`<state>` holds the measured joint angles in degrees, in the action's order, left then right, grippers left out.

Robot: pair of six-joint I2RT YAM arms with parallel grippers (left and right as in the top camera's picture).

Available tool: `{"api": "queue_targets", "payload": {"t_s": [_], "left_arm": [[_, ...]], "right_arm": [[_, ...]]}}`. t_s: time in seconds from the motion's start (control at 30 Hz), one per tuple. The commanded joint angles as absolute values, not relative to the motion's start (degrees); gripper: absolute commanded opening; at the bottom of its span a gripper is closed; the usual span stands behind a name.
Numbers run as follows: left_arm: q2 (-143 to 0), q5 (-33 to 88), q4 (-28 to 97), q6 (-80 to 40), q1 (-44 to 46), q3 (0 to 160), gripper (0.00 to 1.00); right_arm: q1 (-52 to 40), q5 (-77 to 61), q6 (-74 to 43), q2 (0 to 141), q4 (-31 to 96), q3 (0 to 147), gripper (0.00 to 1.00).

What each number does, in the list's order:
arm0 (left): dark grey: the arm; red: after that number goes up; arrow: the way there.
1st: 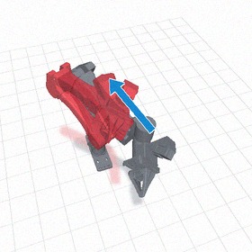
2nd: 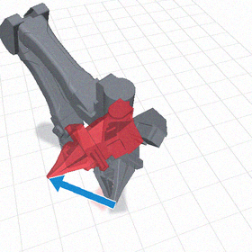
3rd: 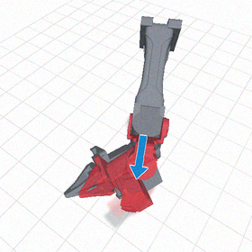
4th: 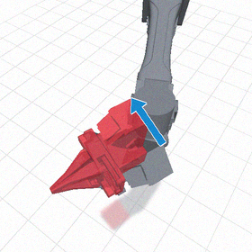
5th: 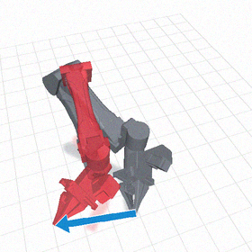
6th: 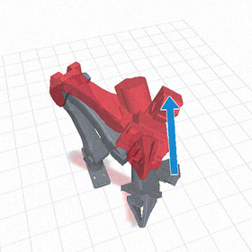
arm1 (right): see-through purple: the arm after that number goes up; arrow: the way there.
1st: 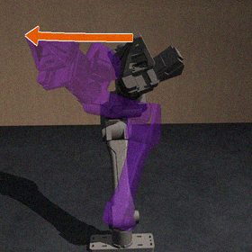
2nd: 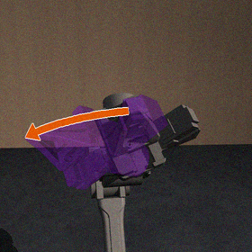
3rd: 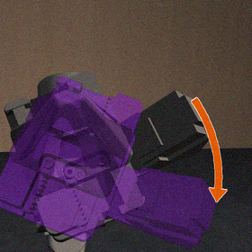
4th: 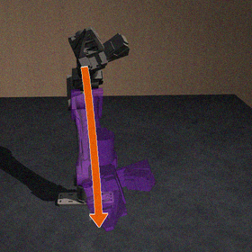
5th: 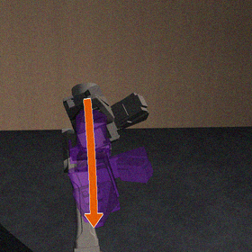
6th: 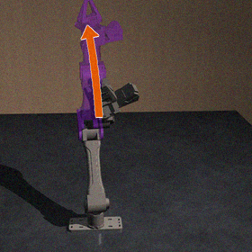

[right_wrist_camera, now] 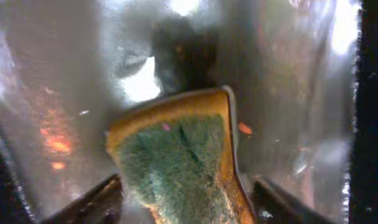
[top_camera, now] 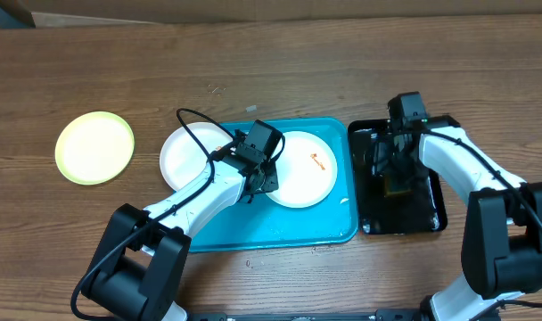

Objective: Clean dirty plates on tray and stack at the side
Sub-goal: 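Close the right gripper on the sponge's narrow end and lift it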

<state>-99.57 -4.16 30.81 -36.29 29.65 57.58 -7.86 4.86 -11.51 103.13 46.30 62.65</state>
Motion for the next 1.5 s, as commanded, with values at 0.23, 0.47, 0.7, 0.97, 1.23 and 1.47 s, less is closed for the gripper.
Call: {"api": "queue_targets", "payload": {"t_s": [0.23, 0.47, 0.7, 0.97, 1.23, 1.47], "left_arm": [[-100.1, -5.3, 30.6, -36.2, 30.0, 58.3, 0.34], [-100.1, -5.4, 30.6, -36.2, 30.0, 58.3, 0.33], [-101.7, -5.5, 29.7, -36.2, 30.0, 58.2, 0.27], [-101.7, -5.3, 29.3, -36.2, 30.0, 58.2, 0.04], [-101.7, -5.3, 29.3, -36.2, 30.0, 58.2, 0.25], [-101.7, -5.4, 27.4, -36.2, 28.7, 58.2, 0.17]], "right_arm": [[-7.8, 5.1, -11.7, 101.8, 46.2, 61.3, 0.18], [-7.7, 5.1, -10.4, 101.8, 45.1, 61.6, 0.04], [-7.8, 5.1, -10.4, 101.8, 45.3, 61.6, 0.04], [-7.7, 8.2, -10.5, 101.6, 47.0, 63.6, 0.04], [-7.8, 9.4, -11.1, 100.6, 54.5, 71.8, 0.04], [-7.8, 9.4, -11.1, 100.6, 56.9, 73.1, 0.04]]}}
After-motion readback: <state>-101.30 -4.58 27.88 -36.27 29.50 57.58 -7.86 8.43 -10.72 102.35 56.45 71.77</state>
